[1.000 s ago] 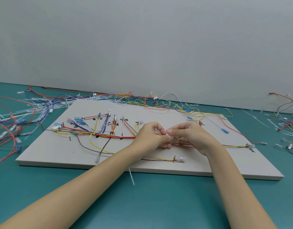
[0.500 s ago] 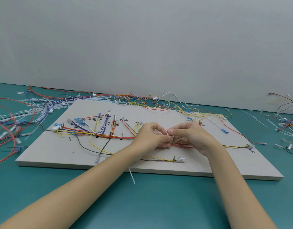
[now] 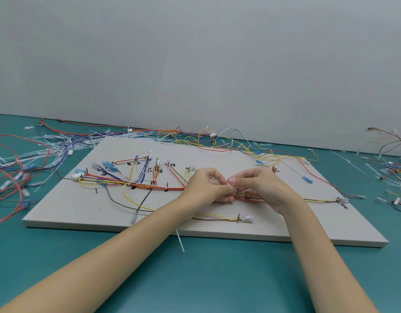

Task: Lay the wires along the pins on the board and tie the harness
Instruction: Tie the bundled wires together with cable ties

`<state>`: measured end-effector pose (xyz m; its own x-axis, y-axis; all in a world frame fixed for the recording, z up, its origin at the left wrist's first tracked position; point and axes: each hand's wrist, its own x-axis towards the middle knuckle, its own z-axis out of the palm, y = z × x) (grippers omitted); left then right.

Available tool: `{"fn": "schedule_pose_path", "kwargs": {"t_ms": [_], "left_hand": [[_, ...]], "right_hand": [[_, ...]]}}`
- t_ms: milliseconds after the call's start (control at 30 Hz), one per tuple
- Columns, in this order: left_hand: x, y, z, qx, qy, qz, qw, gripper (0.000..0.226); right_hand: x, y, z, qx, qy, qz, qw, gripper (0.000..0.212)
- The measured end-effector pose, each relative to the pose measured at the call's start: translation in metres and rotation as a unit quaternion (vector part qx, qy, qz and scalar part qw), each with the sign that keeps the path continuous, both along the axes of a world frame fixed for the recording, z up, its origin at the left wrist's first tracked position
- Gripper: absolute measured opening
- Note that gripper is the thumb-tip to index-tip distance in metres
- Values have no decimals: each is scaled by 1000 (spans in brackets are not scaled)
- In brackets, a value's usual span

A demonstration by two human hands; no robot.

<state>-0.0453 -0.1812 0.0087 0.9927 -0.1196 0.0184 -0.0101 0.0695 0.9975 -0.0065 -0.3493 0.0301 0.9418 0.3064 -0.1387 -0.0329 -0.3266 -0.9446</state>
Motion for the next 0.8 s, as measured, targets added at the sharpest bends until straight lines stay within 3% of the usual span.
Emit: {"fn": "schedule_pose_path", "kwargs": {"t_ms": [600, 800], "left_hand": [[5, 1, -5, -24, 8, -16, 1000, 25], [4, 1, -4, -36, 9, -8, 999, 25]], "right_hand": [[-7, 3, 6, -32, -7, 39, 999, 17], [-12, 8, 8, -41, -23, 37, 998, 8]]}}
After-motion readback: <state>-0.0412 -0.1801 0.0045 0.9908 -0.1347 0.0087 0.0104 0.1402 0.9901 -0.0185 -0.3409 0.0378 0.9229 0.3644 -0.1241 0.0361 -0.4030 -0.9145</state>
